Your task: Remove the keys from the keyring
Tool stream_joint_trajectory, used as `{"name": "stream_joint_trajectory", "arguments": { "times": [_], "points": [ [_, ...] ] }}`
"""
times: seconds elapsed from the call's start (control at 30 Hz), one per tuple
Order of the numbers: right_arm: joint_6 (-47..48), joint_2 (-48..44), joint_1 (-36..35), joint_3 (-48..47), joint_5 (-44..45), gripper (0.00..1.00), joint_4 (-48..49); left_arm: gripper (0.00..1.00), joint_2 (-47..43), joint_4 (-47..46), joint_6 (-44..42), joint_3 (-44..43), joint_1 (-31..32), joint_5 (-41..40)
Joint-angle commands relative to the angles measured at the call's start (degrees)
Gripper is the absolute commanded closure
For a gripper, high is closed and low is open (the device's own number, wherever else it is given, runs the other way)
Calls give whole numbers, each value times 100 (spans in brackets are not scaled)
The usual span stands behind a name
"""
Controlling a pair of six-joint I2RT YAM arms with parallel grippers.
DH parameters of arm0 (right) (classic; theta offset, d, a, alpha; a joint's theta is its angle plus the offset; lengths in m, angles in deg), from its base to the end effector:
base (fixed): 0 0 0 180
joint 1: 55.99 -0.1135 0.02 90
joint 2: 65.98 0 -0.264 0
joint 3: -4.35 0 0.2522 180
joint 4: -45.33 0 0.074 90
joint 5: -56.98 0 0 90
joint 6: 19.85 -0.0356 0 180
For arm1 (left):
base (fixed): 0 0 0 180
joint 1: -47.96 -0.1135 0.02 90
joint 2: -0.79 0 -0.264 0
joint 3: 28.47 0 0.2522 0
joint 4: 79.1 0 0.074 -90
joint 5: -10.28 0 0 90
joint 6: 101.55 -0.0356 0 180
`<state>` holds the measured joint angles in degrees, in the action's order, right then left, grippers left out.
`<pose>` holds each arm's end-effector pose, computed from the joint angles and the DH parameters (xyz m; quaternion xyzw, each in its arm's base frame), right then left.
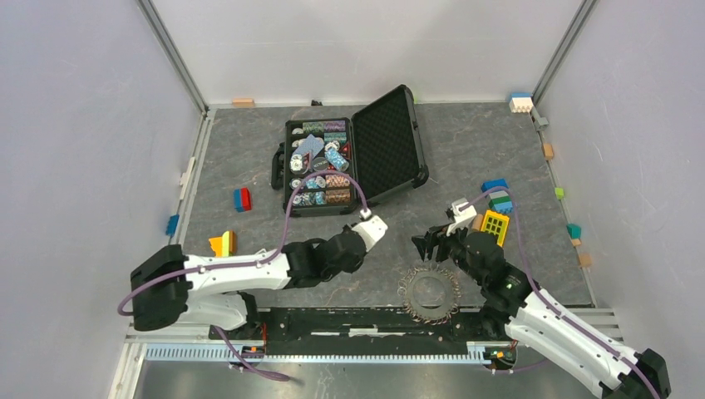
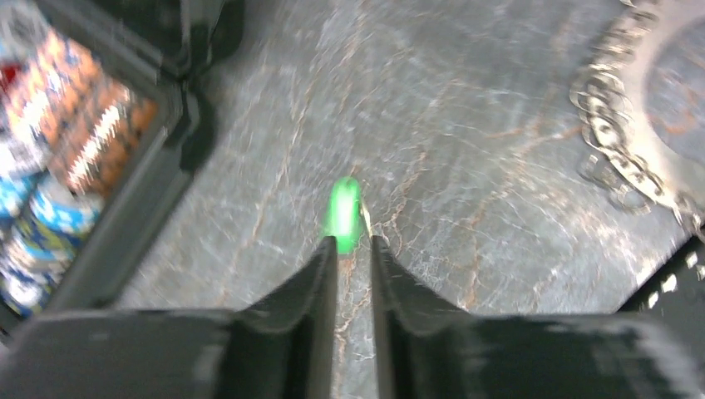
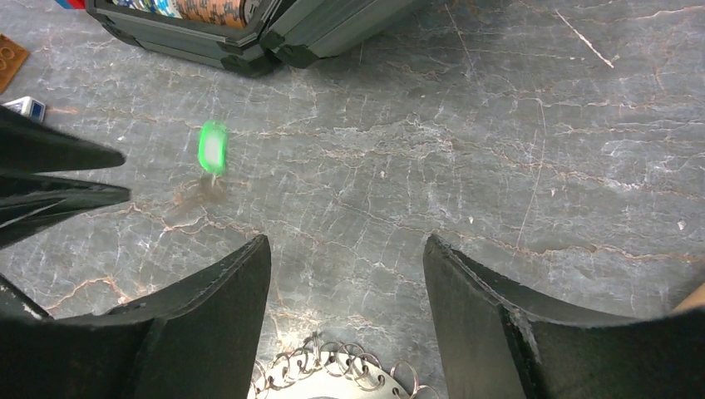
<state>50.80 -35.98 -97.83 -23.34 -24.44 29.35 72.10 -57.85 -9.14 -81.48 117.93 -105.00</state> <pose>0.1131 0.0941 0.2011 -0.1146 0.8013 0.2451 0.5336 0.1022 -0.2360 0.2168 0.4133 0.7855 -0.0858 0.4525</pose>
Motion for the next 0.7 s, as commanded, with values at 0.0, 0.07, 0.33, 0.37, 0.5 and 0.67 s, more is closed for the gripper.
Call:
{"name": "stream_joint_trajectory", "arguments": {
  "times": [0.0,0.07,0.33,0.37,0.5,0.67],
  "points": [
    [-279,-167,24,105,-88,27,-126,63,344,-74,2196,85,-448,-364],
    [-285,-198,19,109,-92,27,-213,60,390,-64,2420,154,-566,-417],
    [-409,-188,20,-28,192,18,-597,4,-407,1080,2847,10,-716,-997],
    [-409,-136,20,-54,162,13,-618,0,-533,1341,3025,-73,-785,-984],
    [-428,249,24,-164,108,2,-752,0,-994,2238,3624,-265,-1267,-383],
    [-704,932,46,-529,113,2,-1201,0,-2039,2412,3921,21,-1951,259]
  ]
}}
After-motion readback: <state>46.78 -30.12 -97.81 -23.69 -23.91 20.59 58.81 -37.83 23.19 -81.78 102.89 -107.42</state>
